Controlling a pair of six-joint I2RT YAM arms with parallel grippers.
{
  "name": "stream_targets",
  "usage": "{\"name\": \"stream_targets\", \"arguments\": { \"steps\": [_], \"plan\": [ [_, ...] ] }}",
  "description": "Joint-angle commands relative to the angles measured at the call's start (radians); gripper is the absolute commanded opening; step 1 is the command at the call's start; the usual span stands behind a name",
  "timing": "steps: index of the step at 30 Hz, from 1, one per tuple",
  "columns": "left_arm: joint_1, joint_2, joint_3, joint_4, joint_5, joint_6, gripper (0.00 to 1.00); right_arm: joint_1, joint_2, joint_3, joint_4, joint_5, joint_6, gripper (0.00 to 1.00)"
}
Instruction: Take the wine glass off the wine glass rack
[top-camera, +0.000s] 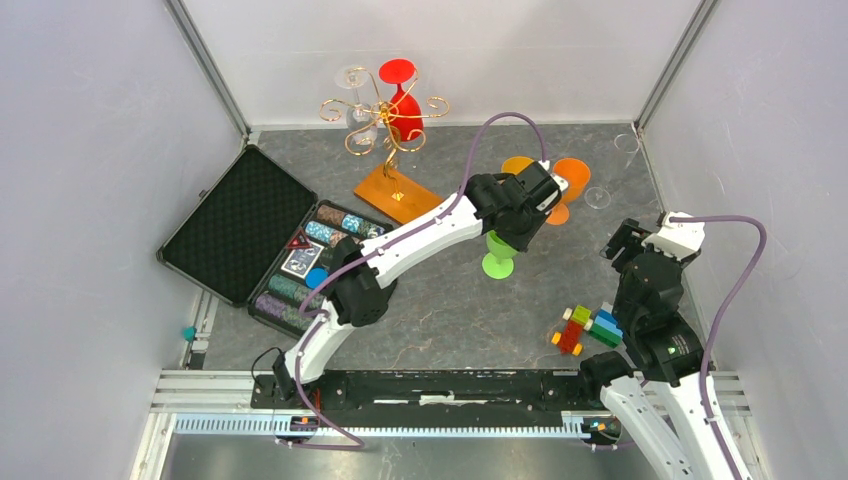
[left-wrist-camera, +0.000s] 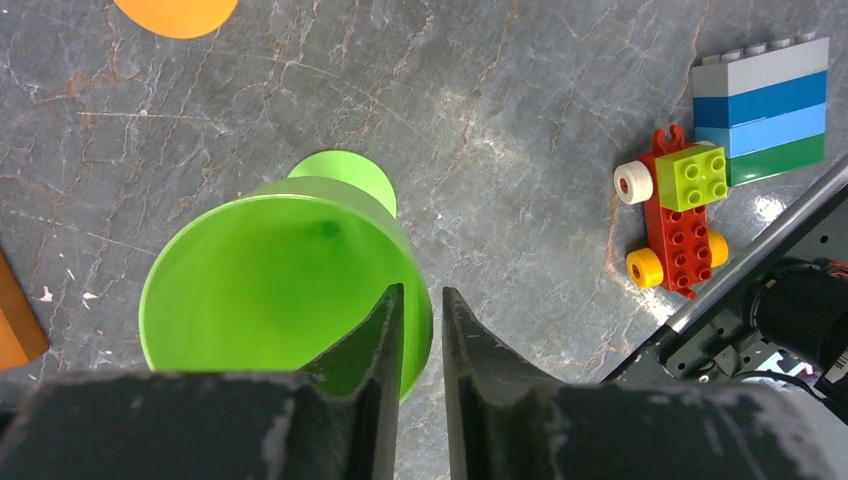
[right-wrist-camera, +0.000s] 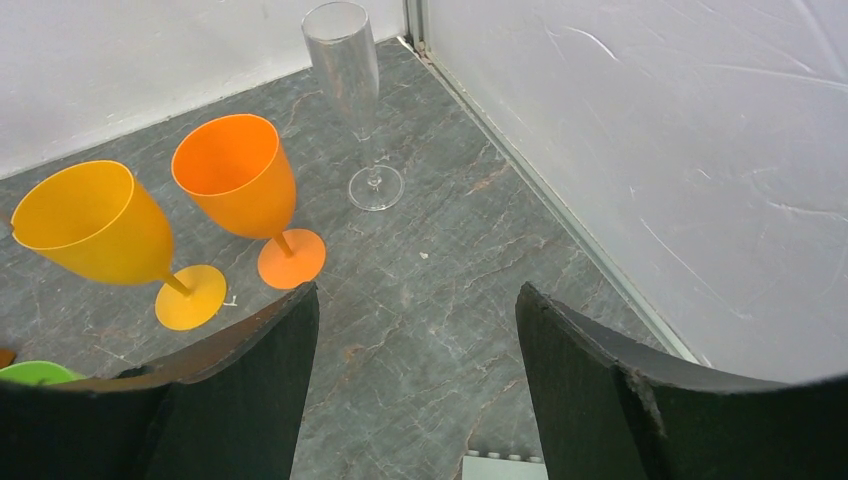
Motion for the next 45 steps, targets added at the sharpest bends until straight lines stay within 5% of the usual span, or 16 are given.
{"name": "stream_targets", "arguments": {
  "steps": [1,16,26,34,45],
  "plan": [
    [0.012,-0.031,0.041,0.068,0.026,0.019,0.28,0.001,-0.004,0.022,0.001,-0.006,0.003,0.77],
    [0.082,-0.349,-0.086,0.235,0.127,0.037,0.67,0.001,0.013,0.027,0.003,-0.080,0.044,0.77],
    [0.401,-0.747,-0.502,0.515,0.138,0.004,0.99,0.001,0.056,0.027,0.034,-0.158,0.048,0.77],
    [0.720,-0.895,-0.684,0.681,0.149,-0.102,1.00,0.001,0.084,0.017,0.068,-0.236,0.075,0.77],
    [0.987,-0.628,-0.447,0.672,0.264,-0.202,0.97,0.001,0.121,0.022,0.090,-0.296,0.095,0.75]
  ]
}}
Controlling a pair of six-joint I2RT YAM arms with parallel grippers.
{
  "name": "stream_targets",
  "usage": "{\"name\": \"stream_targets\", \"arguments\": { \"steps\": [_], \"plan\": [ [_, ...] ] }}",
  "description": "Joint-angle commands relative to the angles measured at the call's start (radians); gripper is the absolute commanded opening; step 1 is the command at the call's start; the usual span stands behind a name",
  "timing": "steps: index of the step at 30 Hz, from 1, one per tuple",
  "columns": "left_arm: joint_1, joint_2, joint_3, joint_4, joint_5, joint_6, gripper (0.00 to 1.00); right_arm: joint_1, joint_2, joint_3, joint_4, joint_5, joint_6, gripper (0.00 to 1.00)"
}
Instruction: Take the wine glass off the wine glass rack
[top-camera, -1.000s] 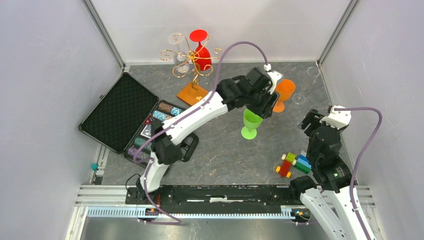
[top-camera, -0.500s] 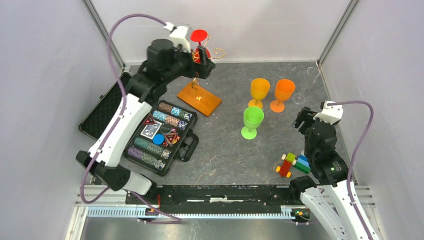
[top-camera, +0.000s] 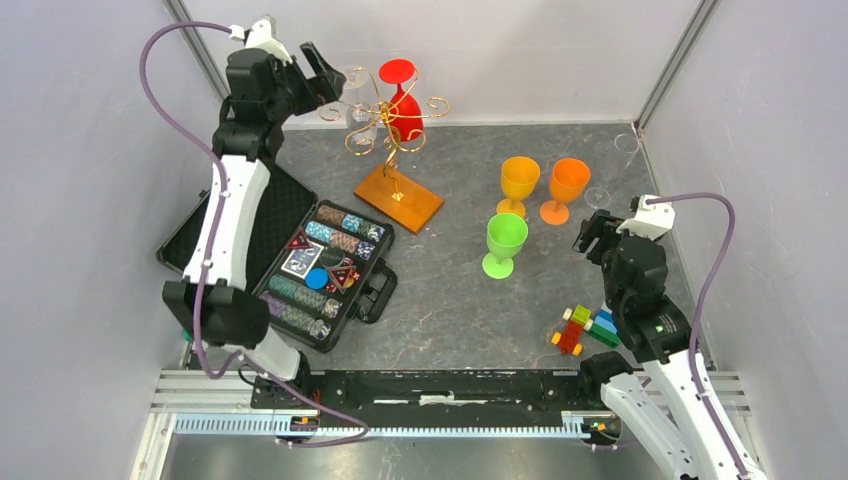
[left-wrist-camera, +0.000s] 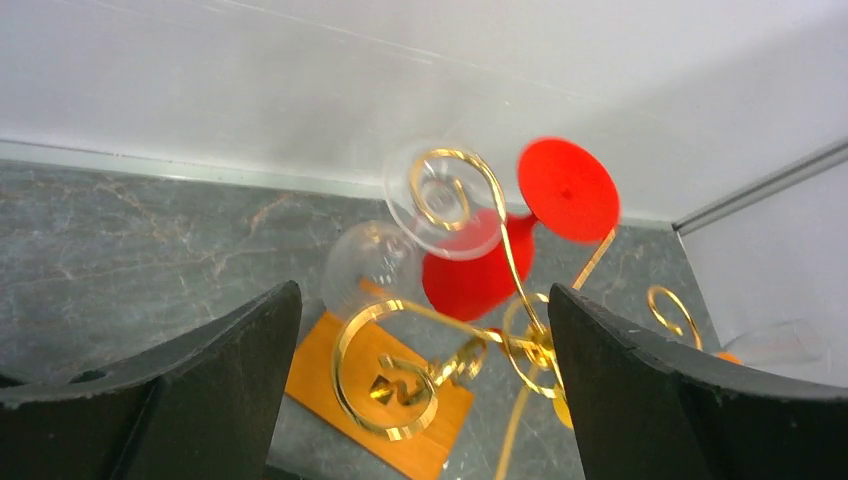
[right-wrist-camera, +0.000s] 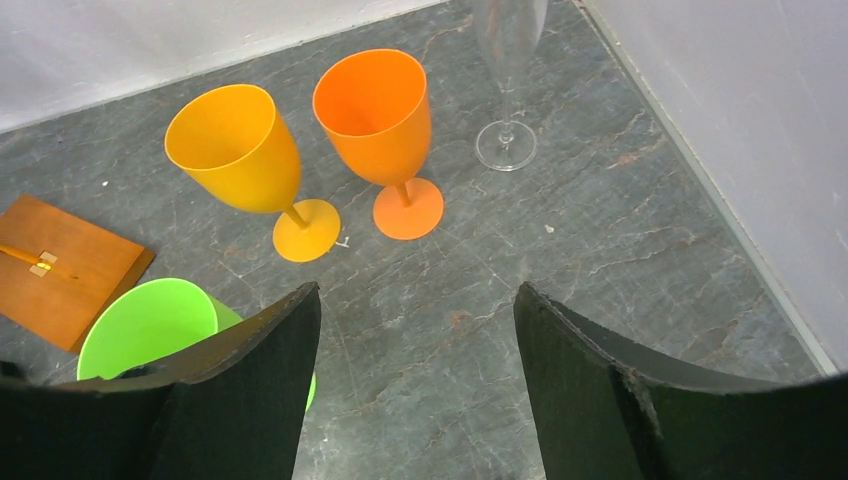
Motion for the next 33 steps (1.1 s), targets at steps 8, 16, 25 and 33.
{"name": "stream_targets", "arguments": {
  "steps": [8,16,25,33],
  "plan": [
    [0.117,0.302,0.288,0.017,0.302,-0.146,0.91,0.000,0.017,0.034,0.042,-0.032,0.036,0.67],
    [0.188,0.436,0.363,0.105,0.523,-0.321,0.74,0.001,0.022,0.035,0.057,-0.067,0.051,0.66],
    [0.195,0.475,0.362,0.175,0.627,-0.430,0.50,0.001,0.035,0.051,0.053,-0.090,0.066,0.63],
    [0.195,0.504,0.369,0.199,0.674,-0.489,0.42,0.000,0.029,0.031,0.058,-0.110,0.080,0.64]
  ]
}}
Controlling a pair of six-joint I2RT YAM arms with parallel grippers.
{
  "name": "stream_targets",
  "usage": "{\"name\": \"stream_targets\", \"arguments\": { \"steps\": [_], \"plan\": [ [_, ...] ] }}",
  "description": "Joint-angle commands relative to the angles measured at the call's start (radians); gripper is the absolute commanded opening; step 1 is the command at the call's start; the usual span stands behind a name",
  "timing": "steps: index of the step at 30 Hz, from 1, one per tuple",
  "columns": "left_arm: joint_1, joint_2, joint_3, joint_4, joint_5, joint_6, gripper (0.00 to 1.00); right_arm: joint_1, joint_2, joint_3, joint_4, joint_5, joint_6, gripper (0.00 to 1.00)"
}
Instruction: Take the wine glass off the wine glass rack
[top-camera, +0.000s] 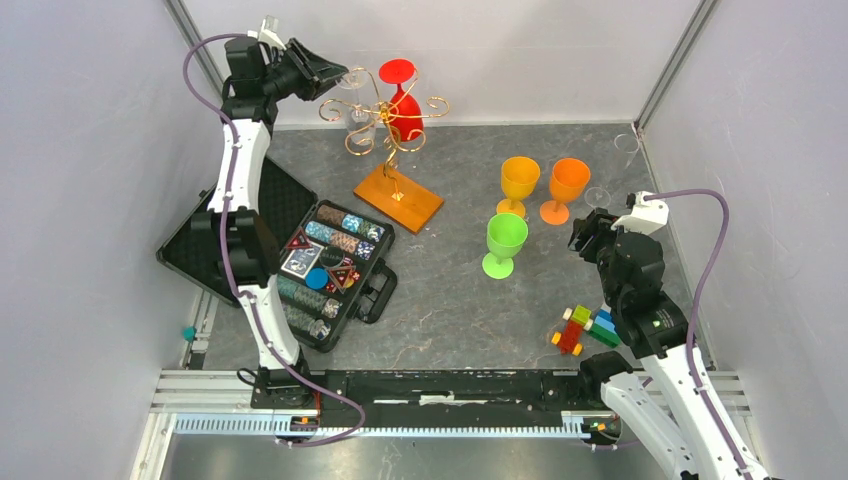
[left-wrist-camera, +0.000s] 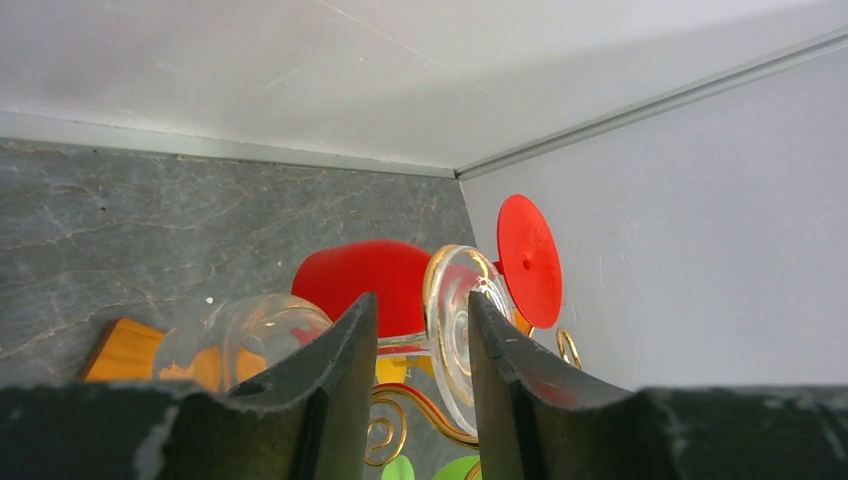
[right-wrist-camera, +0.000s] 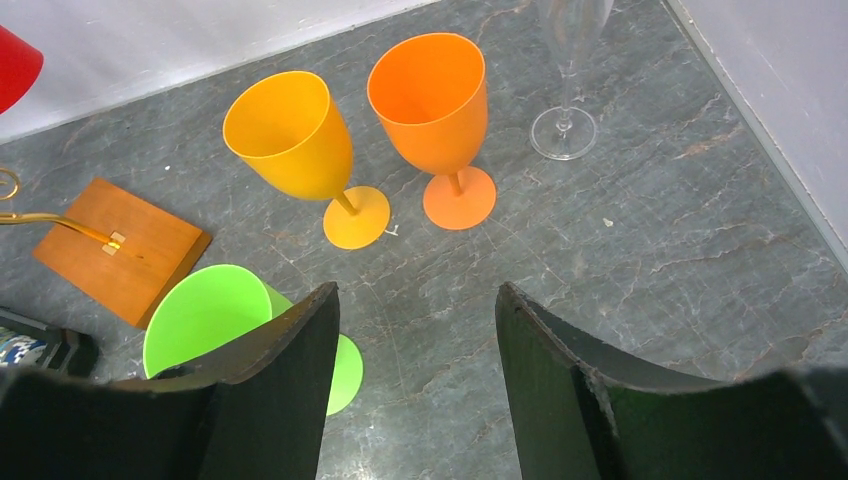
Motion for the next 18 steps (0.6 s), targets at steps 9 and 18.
{"name": "stream_targets", "arguments": {
  "steps": [9,18],
  "plan": [
    [0.002,0.023,0.031,0.122,0.116,-0.126,0.27,0.001,-0.009,0.022,0.039,-0.011,0.017,0.63],
    [0.002,0.039,0.031,0.211,0.165,-0.199,0.09,0.001,-0.020,0.022,0.041,0.011,0.019,0.63]
  ]
}}
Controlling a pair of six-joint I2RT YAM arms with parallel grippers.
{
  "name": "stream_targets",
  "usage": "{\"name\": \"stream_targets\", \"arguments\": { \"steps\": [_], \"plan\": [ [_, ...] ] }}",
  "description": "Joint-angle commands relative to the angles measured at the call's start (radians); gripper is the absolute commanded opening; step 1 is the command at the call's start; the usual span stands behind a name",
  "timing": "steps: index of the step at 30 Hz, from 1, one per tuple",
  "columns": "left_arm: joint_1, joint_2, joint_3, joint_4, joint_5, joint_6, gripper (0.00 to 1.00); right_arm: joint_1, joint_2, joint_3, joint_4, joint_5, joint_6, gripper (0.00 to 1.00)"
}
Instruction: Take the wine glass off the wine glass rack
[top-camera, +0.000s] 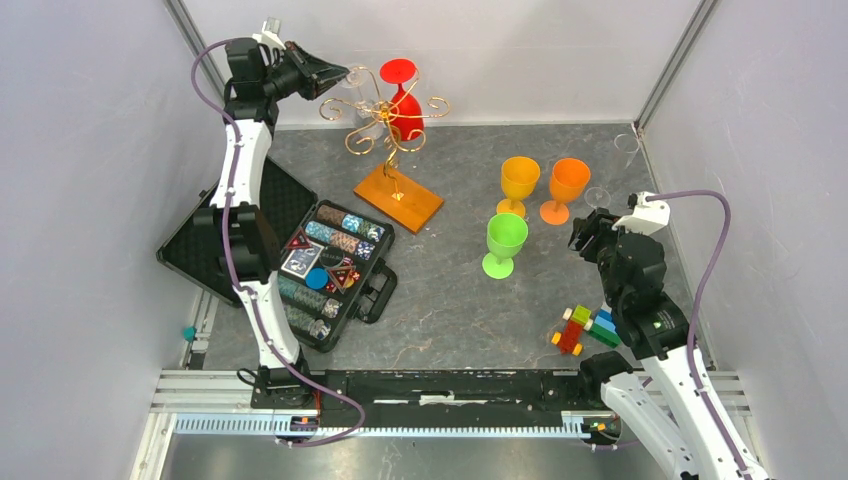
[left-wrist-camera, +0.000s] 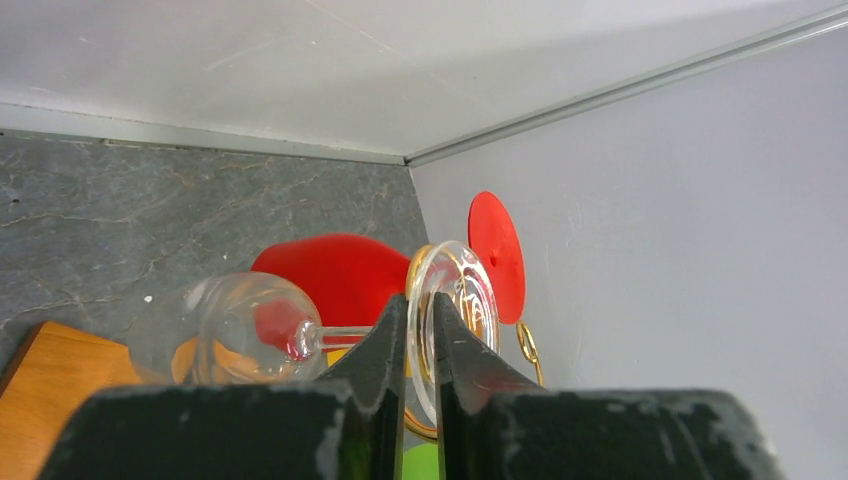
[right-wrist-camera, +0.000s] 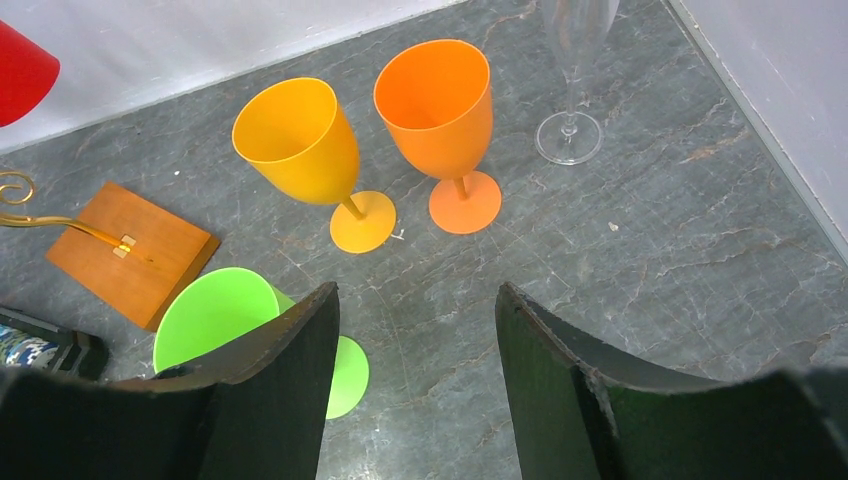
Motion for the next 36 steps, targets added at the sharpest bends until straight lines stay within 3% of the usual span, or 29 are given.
{"name": "stream_targets", "arguments": {
  "steps": [1,3,9,17,20,22,36],
  "plan": [
    [-0.001,-0.002,0.031,0.126,0.070,-0.066,0.08,0.001,-0.016,0.022,0.035,0.024,0.013,0.63],
    [0.000,-0.001,0.032,0.136,0.077,-0.071,0.03,0.001,-0.017,0.019,0.035,0.027,0.012,0.63],
    [0.000,-0.013,0.029,0.164,0.071,-0.082,0.02,0.001,-0.021,0.016,0.034,0.030,0.011,0.63],
    [0.001,-0.056,0.009,0.115,0.019,0.029,0.02,0.001,-0.029,0.009,0.034,0.032,0.013,0.63],
    [0.000,-0.065,0.009,0.053,-0.007,0.099,0.27,0.001,-0.026,0.009,0.036,0.032,0.013,0.63],
    [0.000,-0.067,0.011,0.020,-0.021,0.131,0.32,0.000,-0.027,0.006,0.037,0.029,0.013,0.63],
    [0.000,-0.051,0.069,-0.107,-0.038,0.234,0.19,0.001,-0.024,0.006,0.046,0.025,0.015,0.63]
  ]
}}
